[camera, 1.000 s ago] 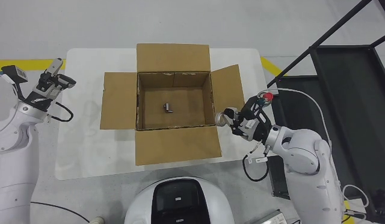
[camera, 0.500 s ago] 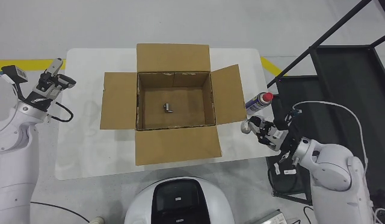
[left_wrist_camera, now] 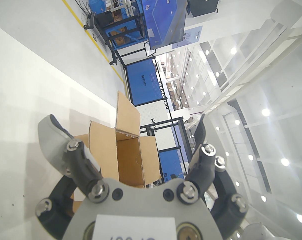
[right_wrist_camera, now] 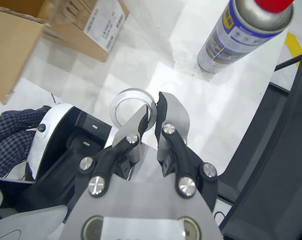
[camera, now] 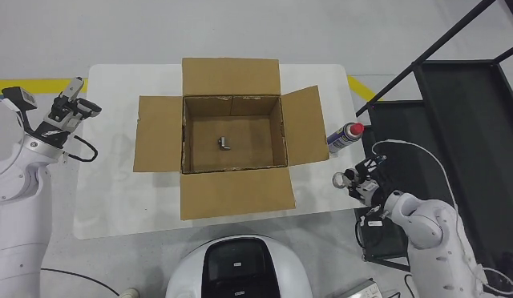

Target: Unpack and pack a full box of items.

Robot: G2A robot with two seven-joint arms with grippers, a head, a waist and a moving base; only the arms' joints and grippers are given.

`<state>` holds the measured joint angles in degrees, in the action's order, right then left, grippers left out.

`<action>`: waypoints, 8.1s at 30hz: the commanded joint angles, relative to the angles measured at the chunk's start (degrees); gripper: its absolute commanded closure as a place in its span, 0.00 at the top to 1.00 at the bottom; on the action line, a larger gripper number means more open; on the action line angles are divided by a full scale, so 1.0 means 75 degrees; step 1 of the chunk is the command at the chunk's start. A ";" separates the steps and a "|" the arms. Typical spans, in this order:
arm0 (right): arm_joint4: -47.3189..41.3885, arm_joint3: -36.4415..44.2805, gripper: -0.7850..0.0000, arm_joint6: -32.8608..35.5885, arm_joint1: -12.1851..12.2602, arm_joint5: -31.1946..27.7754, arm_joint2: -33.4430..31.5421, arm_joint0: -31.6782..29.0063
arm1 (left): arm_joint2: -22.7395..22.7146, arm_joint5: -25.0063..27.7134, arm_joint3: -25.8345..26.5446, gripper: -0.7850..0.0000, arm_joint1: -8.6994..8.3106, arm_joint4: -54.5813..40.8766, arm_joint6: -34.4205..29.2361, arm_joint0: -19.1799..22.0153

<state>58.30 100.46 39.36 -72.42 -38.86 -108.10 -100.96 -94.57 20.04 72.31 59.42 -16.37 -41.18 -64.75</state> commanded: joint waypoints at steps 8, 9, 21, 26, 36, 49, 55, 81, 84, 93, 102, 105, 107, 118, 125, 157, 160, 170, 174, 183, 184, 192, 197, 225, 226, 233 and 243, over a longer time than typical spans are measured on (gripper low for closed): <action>0.1301 -0.1814 0.00 -0.0883 0.0021 0.1321 0.0664 0.1005 | 0.0000 0.0000 0.0000 1.00 0.0000 0.0000 0.0000 0.0000; 0.1382 -0.1943 0.00 -0.0930 0.0024 0.1474 0.0699 0.1081 | 0.0000 0.0000 0.0000 1.00 0.0000 0.0000 0.0000 0.0000; 0.1530 -0.2895 0.00 -0.0853 0.0063 0.2667 0.0905 0.1749 | 0.0000 0.0000 0.0000 1.00 0.0000 0.0000 0.0000 0.0000; 0.1429 -0.3026 0.83 -0.0804 0.0085 0.2805 0.0947 0.1857 | 0.0000 0.0000 0.0000 1.00 0.0000 0.0000 0.0000 0.0000; 0.0582 -0.2757 1.00 -0.0835 0.0166 0.2631 0.0545 0.1549 | 0.0000 0.0000 0.0000 1.00 0.0000 0.0000 0.0000 0.0000; -0.1755 0.0055 1.00 -0.1253 0.0352 0.0054 -0.1067 -0.0510 | 0.0000 0.0000 0.0000 1.00 0.0000 0.0000 0.0000 0.0000; -0.1878 0.1309 1.00 -0.1729 0.0402 -0.0388 -0.1420 -0.0830 | 0.0000 0.0000 0.0000 1.00 0.0000 0.0000 0.0000 0.0000; -0.0366 0.1131 1.00 0.0623 0.0345 0.2195 0.4682 0.3549 | 0.0000 0.0000 0.0000 1.00 0.0000 0.0000 0.0000 0.0000; -0.0302 0.0659 1.00 0.0593 0.0283 0.2479 0.5117 0.3875 | 0.0000 0.0000 0.0000 1.00 0.0000 0.0000 0.0000 0.0000; -0.0330 0.0510 1.00 0.0558 0.0264 0.2537 0.5220 0.3970 | 0.0000 0.0000 0.0000 1.00 0.0000 0.0000 0.0000 0.0000; -0.0330 0.0510 1.00 0.0558 0.0264 0.2537 0.5220 0.3970 | 0.0000 0.0000 0.0000 1.00 0.0000 0.0000 0.0000 0.0000; -0.0330 0.0510 1.00 0.0558 0.0264 0.2537 0.5220 0.3970 | 0.0000 0.0000 0.0000 1.00 0.0000 0.0000 0.0000 0.0000; -0.0330 0.0510 1.00 0.0558 0.0264 0.2537 0.5220 0.3970 | 0.0000 0.0000 0.0000 1.00 0.0000 0.0000 0.0000 0.0000; -0.0330 0.0510 1.00 0.0558 0.0264 0.2537 0.5220 0.3970 | 0.0000 0.0000 0.0000 1.00 0.0000 0.0000 0.0000 0.0000; -0.0528 0.0226 1.00 0.0382 0.0196 0.2569 0.5554 0.4318 | 0.0000 0.0000 0.0000 1.00 0.0000 0.0000 0.0000 0.0000; -0.2072 -0.6142 1.00 -0.1337 -0.1357 0.2699 0.9161 0.8289 | 0.0000 0.0000 0.0000 1.00 0.0000 0.0000 0.0000 0.0000; -0.2036 -0.6130 1.00 -0.1277 -0.1361 0.2751 0.9177 0.8255 | 0.0000 0.0000 0.0000 1.00 0.0000 0.0000 0.0000 0.0000; -0.2037 -0.6615 1.00 -0.0373 -0.1755 0.3719 0.9655 0.8503 | 0.0000 0.0000 0.0000 1.00 0.0000 0.0000 0.0000 0.0000; -0.2120 -0.6984 1.00 -0.0249 -0.1959 0.3852 0.9853 0.8614 | 0.0000 0.0000 0.0000 1.00 0.0000 0.0000 0.0000 0.0000; -0.2167 -0.7938 0.56 -0.0453 -0.2400 0.4155 1.0137 0.8892 | 0.0000 0.0000 0.0000 1.00 0.0000 0.0000 0.0000 0.0000; -0.2175 -0.8020 0.50 -0.0477 -0.2443 0.4146 1.0157 0.8917 | 0.0000 0.0000 0.0000 1.00 0.0000 0.0000 0.0000 0.0000; -0.2150 -0.8602 0.23 -0.0506 -0.2733 0.4133 1.0275 0.9098 | 0.0000 0.0000 0.0000 1.00 0.0000 0.0000 0.0000 0.0000; -0.2083 -0.8797 0.00 -0.0560 -0.2887 0.4198 1.0308 0.9225 | 0.0000 0.0000 0.0000 1.00 0.0000 0.0000 0.0000 0.0000; 0.0665 -0.2477 0.00 0.0426 -0.0952 0.3137 0.7046 0.6208 | 0.0000 0.0000 0.0000 1.00 0.0000 0.0000 0.0000 0.0000; 0.0690 -0.2346 0.00 0.0403 -0.0909 0.3051 0.6930 0.6085 | 0.0000 0.0000 0.0000 1.00 0.0000 0.0000 0.0000 0.0000; 0.0550 -0.2403 0.00 0.0042 -0.0832 0.2675 0.6685 0.5913 | 0.0000 0.0000 0.0000 1.00 0.0000 0.0000 0.0000 0.0000; -0.0060 -0.2405 0.00 -0.0542 -0.0795 0.2552 0.6483 0.5595 | 0.0000 0.0000 0.0000 1.00 0.0000 0.0000 0.0000 0.0000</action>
<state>57.91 82.31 35.41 -78.43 -19.70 -59.38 -58.80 -94.57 20.04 72.31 59.42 -16.37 -41.18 -64.75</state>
